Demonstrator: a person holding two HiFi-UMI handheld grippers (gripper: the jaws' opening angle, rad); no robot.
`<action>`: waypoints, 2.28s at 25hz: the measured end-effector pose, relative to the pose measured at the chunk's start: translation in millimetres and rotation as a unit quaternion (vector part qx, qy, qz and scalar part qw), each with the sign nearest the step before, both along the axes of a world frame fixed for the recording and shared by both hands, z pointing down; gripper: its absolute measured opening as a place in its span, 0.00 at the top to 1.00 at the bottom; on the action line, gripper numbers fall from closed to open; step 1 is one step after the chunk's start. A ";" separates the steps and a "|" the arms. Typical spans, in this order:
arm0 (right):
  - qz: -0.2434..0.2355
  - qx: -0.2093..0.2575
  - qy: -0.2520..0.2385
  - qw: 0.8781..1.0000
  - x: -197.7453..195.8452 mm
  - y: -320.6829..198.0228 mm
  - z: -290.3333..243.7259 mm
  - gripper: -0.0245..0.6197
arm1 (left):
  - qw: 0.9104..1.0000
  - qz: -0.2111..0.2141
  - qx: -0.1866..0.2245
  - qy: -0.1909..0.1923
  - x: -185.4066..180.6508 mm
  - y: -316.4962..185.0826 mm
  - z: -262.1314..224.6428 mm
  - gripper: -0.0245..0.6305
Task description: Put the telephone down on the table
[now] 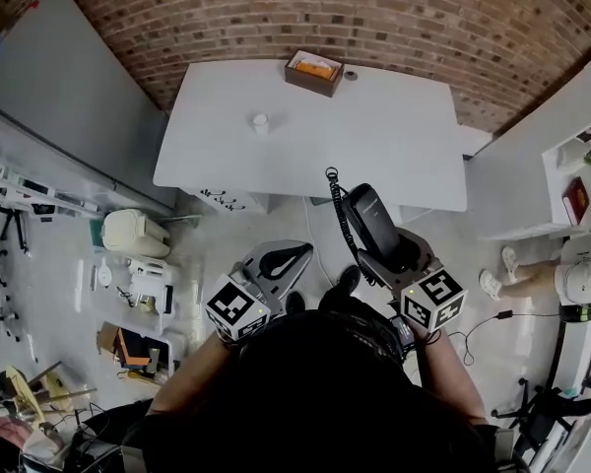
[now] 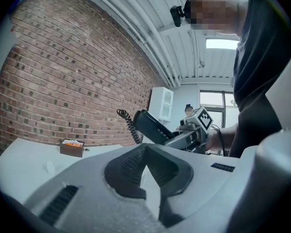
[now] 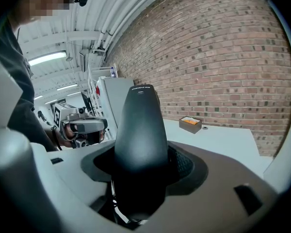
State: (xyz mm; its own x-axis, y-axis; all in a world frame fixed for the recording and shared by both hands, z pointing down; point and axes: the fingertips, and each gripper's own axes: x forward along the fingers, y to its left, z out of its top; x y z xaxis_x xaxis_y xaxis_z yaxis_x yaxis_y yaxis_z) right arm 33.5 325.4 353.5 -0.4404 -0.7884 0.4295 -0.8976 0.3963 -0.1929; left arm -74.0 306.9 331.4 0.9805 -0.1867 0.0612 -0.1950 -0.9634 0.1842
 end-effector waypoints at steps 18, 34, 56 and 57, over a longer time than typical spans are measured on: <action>-0.025 0.011 -0.002 1.000 166.3 -58.4 -6.9 0.54 | 0.998 -0.070 -0.006 -0.003 146.1 -73.7 -7.9 0.95; -0.006 -0.007 -0.007 1.000 208.0 -93.6 6.8 0.54 | 0.998 -0.050 -0.008 -0.024 188.1 -117.7 8.3 0.95; 0.042 0.001 0.020 0.999 103.4 -237.7 -13.9 0.54 | 1.000 0.020 0.001 -0.002 94.6 -264.9 6.6 0.95; 0.042 0.003 0.020 0.999 97.7 -242.7 -15.2 0.54 | 1.000 0.021 0.001 -0.002 89.4 -269.9 5.6 0.95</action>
